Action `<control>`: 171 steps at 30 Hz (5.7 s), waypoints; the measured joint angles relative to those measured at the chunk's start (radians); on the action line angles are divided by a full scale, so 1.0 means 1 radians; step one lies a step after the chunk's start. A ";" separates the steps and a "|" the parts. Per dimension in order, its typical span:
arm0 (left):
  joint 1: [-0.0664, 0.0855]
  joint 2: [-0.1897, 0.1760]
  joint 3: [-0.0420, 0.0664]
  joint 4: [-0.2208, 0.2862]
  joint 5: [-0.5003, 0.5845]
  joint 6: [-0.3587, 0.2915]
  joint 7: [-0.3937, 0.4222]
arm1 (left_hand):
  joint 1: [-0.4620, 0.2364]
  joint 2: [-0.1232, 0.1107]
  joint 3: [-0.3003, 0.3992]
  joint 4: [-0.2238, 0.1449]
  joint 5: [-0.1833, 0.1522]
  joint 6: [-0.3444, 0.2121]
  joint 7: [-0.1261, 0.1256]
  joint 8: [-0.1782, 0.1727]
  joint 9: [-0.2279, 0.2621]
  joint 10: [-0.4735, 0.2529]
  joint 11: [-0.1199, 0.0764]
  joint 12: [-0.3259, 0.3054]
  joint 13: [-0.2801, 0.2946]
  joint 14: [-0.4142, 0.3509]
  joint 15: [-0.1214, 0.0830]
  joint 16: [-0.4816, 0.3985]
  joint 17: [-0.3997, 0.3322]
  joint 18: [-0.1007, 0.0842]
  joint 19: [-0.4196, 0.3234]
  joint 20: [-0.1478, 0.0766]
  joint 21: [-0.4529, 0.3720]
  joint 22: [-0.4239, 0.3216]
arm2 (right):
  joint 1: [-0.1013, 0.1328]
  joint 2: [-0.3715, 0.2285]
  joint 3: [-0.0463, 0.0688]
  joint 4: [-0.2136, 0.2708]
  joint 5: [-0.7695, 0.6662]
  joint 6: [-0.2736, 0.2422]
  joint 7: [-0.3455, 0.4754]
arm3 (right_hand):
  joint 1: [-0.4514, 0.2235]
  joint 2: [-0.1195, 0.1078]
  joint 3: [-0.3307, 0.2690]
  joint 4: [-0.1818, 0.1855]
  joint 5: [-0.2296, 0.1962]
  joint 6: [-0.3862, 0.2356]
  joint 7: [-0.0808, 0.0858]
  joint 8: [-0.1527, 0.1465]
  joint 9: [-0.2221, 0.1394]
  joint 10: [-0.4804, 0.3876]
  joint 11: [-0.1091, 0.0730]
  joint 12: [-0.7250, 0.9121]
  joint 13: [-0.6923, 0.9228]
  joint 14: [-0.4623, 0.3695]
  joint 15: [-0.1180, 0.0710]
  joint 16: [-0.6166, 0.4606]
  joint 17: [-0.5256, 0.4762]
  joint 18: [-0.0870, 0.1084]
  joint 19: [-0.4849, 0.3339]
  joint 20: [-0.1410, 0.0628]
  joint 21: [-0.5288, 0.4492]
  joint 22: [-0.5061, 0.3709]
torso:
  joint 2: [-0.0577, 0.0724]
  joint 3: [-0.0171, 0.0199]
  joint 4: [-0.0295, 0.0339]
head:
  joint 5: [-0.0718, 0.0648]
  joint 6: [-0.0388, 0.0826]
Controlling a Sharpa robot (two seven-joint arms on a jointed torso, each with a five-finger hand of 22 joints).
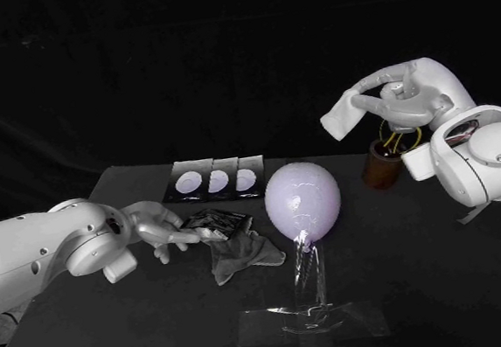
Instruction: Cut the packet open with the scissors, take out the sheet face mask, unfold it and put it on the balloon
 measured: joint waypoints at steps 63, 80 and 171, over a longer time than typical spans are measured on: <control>0.097 0.456 0.086 -0.281 0.433 -0.126 0.630 | -0.133 0.107 0.065 0.001 0.000 0.171 0.025 -0.150 -0.132 -0.032 0.046 -0.215 -0.056 -0.443 0.097 -0.815 -0.401 -0.045 -0.255 0.124 -0.651 -0.393 | 0.110 0.131 -0.002 -0.144 -0.304 0.658 -0.090 | 0.000 0.000 0.003 -0.008 -0.003 -0.004 0.000 0.007 0.024 0.000 -0.003 -0.005 0.001 0.000 0.000 -0.001 -0.001 0.000 0.000 -0.003 0.009 -0.001 | 0.000 0.0008 -0.0017 | -0.160 0.135; 0.095 0.551 0.087 -0.337 0.542 -0.015 0.589 | -0.325 0.285 -0.096 0.000 0.000 0.168 0.021 -0.168 -0.118 0.003 0.049 -0.276 -0.053 -0.342 0.096 -0.896 -0.427 -0.045 -0.133 0.122 -0.732 -0.465 | 0.117 0.148 -0.001 -0.100 -0.542 0.599 -0.056 | -0.003 -0.003 0.003 -0.008 -0.003 -0.007 0.000 0.007 0.028 0.000 -0.003 -0.006 0.001 0.000 0.000 0.002 0.000 0.000 0.000 -0.003 0.020 0.000 | 0.000 0.0012 -0.0028 | -0.159 0.134; 0.080 0.541 0.087 -0.322 0.264 0.028 0.510 | 0.331 0.312 -0.285 -0.101 0.000 0.370 0.006 -0.205 -0.106 0.140 -0.004 -0.344 -0.053 -0.182 0.043 -0.949 -0.337 0.002 0.041 0.120 -0.833 -0.490 | 0.117 0.131 0.002 -0.116 -0.686 0.471 -0.192 | -0.003 -0.003 0.006 -0.011 -0.002 -0.009 0.002 0.014 0.030 -0.001 -0.005 -0.002 0.000 0.002 -0.002 0.002 -0.001 0.000 0.000 -0.003 0.019 -0.001 | 0.000 0.0014 -0.0022 | -0.170 0.110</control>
